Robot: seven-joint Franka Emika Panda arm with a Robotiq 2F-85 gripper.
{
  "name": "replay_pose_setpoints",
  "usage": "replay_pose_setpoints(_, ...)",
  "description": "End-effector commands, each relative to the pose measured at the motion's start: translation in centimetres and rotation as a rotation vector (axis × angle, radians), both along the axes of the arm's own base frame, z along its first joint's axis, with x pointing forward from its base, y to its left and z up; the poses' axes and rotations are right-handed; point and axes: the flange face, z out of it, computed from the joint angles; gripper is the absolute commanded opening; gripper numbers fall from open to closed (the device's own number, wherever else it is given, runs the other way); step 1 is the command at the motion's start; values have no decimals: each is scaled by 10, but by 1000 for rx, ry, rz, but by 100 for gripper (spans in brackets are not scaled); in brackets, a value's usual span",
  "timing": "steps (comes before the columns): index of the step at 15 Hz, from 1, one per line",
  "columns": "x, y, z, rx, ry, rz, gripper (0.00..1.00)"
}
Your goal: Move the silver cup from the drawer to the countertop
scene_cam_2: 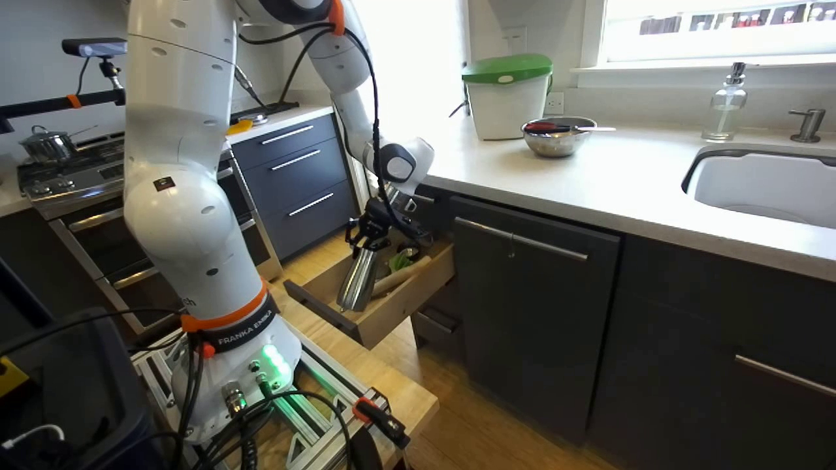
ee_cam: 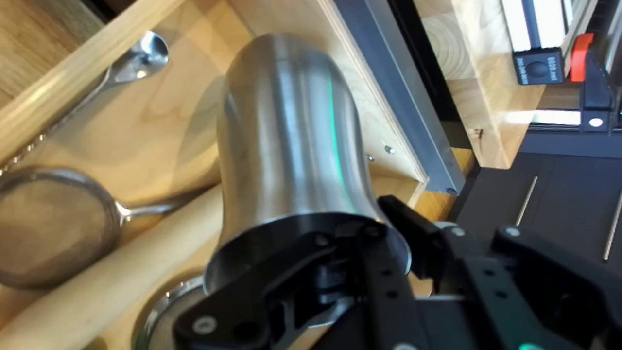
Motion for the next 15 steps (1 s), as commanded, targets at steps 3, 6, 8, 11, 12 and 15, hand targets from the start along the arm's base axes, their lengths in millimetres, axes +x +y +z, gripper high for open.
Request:
replay_pose_setpoints(3,-17,30,103,0,-284,88,2)
replay_pose_setpoints(6,-10,48,169,37,-435,80,2)
replay_pose_setpoints(8,-5,55,226,107,-541,38,2)
replay_pose_setpoints(11,7,59,231,92,-562,35,8)
replay_pose_setpoints(12,4,59,247,100,-588,33,8)
replay_pose_setpoints(15,6,52,274,84,-691,2,2)
